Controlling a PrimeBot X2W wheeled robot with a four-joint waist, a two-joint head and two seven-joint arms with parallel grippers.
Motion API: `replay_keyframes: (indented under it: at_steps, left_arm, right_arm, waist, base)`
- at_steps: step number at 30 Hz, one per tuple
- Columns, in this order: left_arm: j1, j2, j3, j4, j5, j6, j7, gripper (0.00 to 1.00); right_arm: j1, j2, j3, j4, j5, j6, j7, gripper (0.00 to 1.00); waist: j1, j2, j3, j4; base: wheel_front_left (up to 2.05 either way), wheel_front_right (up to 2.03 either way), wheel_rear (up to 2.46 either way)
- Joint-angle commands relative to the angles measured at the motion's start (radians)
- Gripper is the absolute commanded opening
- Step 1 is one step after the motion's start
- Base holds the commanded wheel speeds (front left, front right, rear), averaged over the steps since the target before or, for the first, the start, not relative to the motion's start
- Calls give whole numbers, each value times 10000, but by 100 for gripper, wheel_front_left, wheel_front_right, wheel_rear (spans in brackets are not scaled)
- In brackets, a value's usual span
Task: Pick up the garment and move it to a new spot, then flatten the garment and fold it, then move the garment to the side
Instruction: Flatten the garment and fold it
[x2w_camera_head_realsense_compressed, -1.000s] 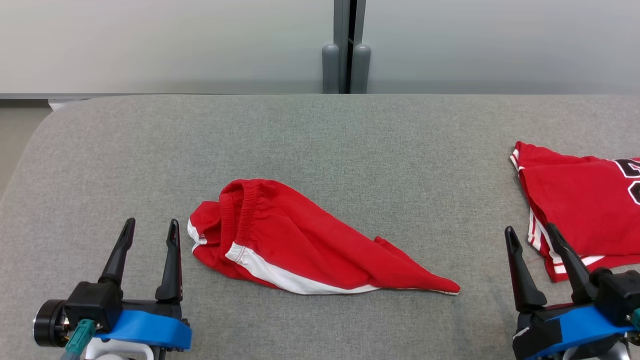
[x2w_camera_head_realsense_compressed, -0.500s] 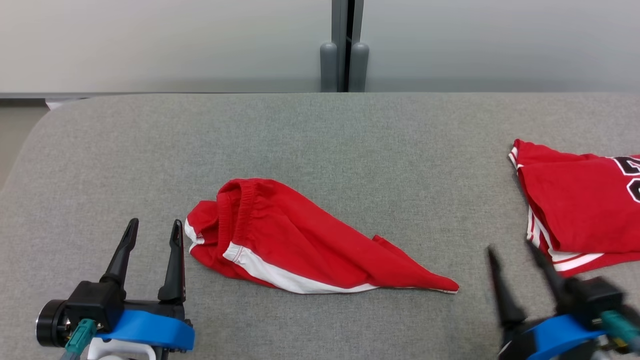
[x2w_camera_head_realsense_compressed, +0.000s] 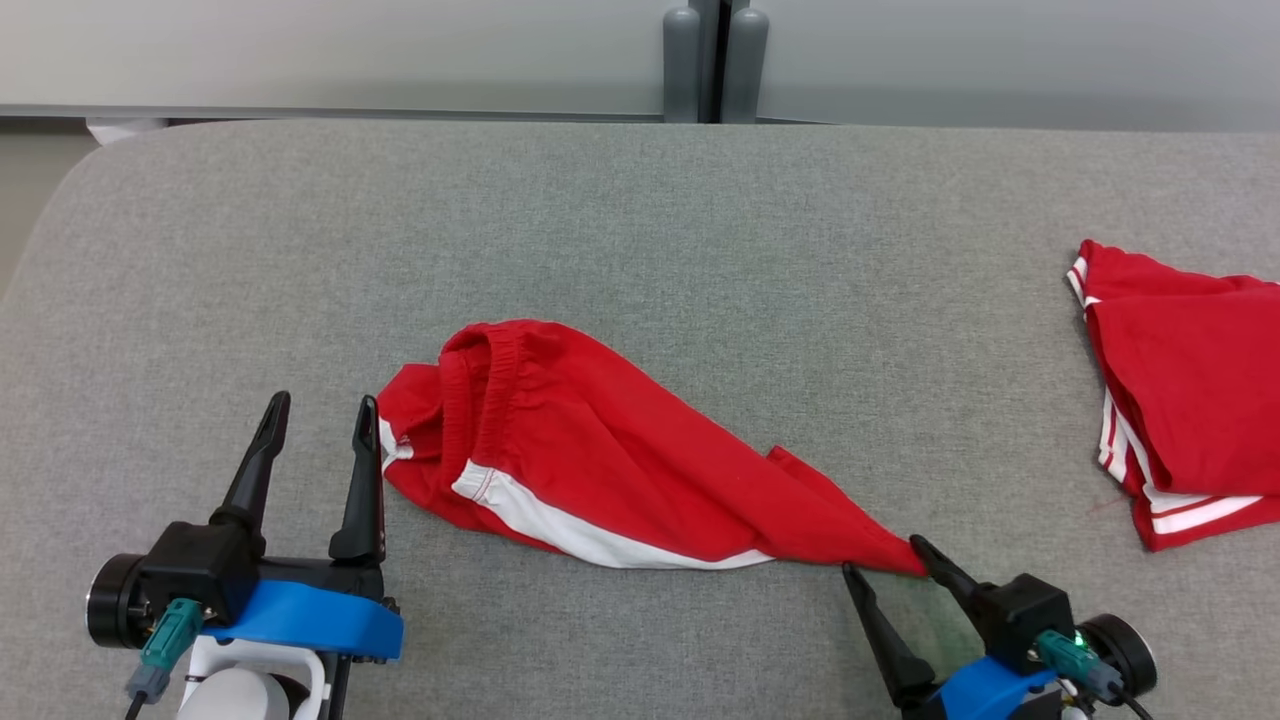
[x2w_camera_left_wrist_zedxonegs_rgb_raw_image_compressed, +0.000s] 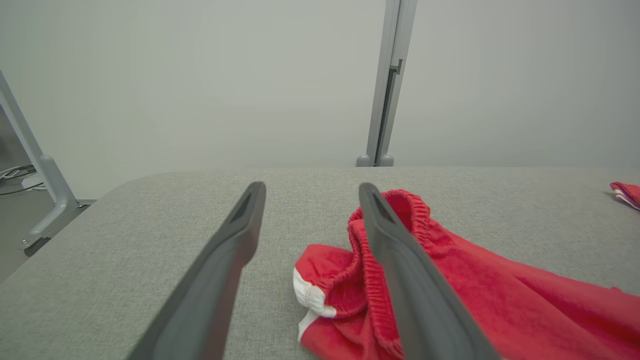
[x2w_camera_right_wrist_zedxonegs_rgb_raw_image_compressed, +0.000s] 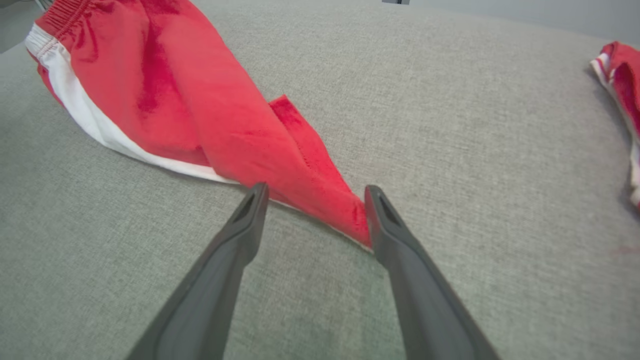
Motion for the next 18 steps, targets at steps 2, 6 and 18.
replay_keyframes:
  at_steps: [2, 6, 18]
  left_arm:
    - [-161, -21, -21, 56, 9, -13, -75, 100]
    - [-224, -65, -41, 150, 34, -55, -99, 100]
    - [-73, -104, -30, 227, 62, 52, -176, 100]
  right_arm:
    - [-181, -96, 70, 133, -79, 1, -105, 100]
    - [-370, -128, 221, 282, -44, 1, -148, 0]
    - [-131, -551, 595, -1592, 868, 1, 222, 0]
  waist:
    - [-1, -1, 45, 29]
    - [-1, -1, 60, 45]
    - [-1, -1, -214, -257]
  base:
    - [0, 0, 0]
    - [0, 0, 0]
    - [0, 0, 0]
